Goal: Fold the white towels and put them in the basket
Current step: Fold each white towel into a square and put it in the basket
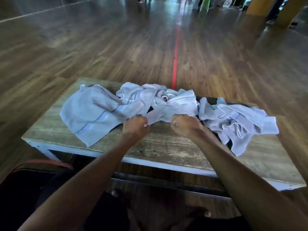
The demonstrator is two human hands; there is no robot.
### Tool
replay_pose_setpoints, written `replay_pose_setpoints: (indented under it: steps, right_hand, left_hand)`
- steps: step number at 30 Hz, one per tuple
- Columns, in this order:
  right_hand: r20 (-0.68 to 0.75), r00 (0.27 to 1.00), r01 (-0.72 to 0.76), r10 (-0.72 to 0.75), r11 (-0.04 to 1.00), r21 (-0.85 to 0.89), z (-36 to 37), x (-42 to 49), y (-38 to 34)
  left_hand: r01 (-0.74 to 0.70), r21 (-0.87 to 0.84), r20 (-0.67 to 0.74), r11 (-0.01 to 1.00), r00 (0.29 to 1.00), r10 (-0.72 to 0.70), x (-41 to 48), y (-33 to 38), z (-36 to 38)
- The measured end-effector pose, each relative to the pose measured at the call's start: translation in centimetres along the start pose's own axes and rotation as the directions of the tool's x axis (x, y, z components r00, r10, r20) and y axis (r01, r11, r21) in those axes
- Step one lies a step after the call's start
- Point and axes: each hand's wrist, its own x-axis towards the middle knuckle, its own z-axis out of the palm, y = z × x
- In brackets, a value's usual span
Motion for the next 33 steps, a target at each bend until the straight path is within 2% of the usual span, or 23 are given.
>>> replay_pose_setpoints:
  steps: [4, 7, 12, 20, 25, 30, 33]
  right_hand:
    - [-0.023, 1.0, 0.017, -0.019, 0.997, -0.074, 0.7, 2.9, 0.9]
    - [-0.062, 0.996, 0.057, -0.066, 0.989, -0.133, 1.6, 4.8, 1.0]
    - [-0.066, 0.992, 0.103, -0.106, 0.993, -0.054, 3.5, 6.3, 0.6]
    - [-0.143, 0.974, 0.173, -0.176, 0.984, -0.03, 3.2, 4.5, 0.3]
    - [0.03, 0.978, 0.203, -0.207, 0.974, 0.1, 1.7, 1.3, 0.0]
    - [0.056, 0.972, 0.225, -0.226, 0.974, 0.032, 1.4, -2.9, 0.7]
    - [0.063, 0.976, 0.209, -0.207, 0.978, -0.016, 0.7, -5.1, 1.6]
  left_hand:
    - [-0.049, 0.128, -0.052, 0.991, 0.997, 0.056, 2.2, 1.0, 1.4]
    - [-0.053, 0.161, -0.087, 0.985, 0.994, 0.068, 3.3, 0.8, 2.5]
    - [-0.121, 0.16, -0.155, 0.98, 0.977, 0.146, 3.6, 0.1, 3.2]
    - [-0.216, 0.18, -0.254, 0.96, 0.932, 0.258, 1.6, -0.8, 1.9]
    - [-0.354, 0.194, -0.242, 0.915, 0.887, 0.394, -0.9, -1.2, 0.0]
    - [-0.48, 0.218, -0.214, 0.85, 0.826, 0.522, -4.4, -1.8, -1.7]
    - [-0.499, 0.191, -0.165, 0.845, 0.832, 0.529, -5.9, -2.2, -2.6]
